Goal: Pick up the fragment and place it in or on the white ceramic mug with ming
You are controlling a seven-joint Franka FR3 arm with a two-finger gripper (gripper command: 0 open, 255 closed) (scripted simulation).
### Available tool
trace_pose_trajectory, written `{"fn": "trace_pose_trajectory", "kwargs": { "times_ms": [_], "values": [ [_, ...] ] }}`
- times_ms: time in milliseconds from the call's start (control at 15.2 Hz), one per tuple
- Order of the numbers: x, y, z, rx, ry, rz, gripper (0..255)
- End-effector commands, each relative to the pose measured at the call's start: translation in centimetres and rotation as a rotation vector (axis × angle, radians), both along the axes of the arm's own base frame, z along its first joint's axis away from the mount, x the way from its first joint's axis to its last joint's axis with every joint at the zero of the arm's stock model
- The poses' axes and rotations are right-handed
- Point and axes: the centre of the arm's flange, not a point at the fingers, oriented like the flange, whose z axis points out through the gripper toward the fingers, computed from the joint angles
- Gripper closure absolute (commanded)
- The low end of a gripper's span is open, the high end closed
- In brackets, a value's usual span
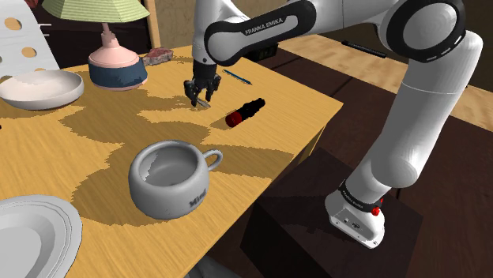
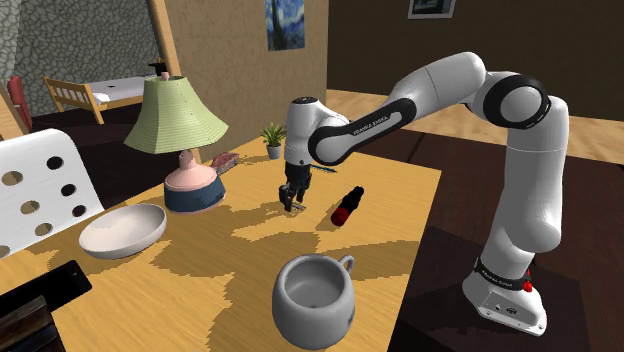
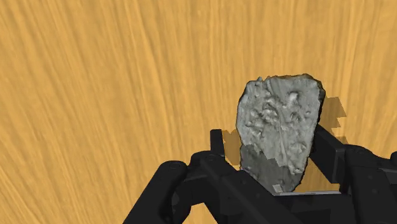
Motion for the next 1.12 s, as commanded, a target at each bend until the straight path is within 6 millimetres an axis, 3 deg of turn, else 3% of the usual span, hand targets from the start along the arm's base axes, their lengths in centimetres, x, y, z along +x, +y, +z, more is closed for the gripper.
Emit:
{"fn": "trace_pose_trajectory", "kwargs": {
  "times_ms": [0, 528, 1056],
  "values": [
    [0.0, 0.0, 0.0, 0.0, 0.0, 0.0, 255],
    [0.0, 0.0, 0.0, 0.0, 0.0, 0.0, 255],
    [0.0, 0.0, 4.2, 0.0, 0.0, 0.0, 255]
  ]
}}
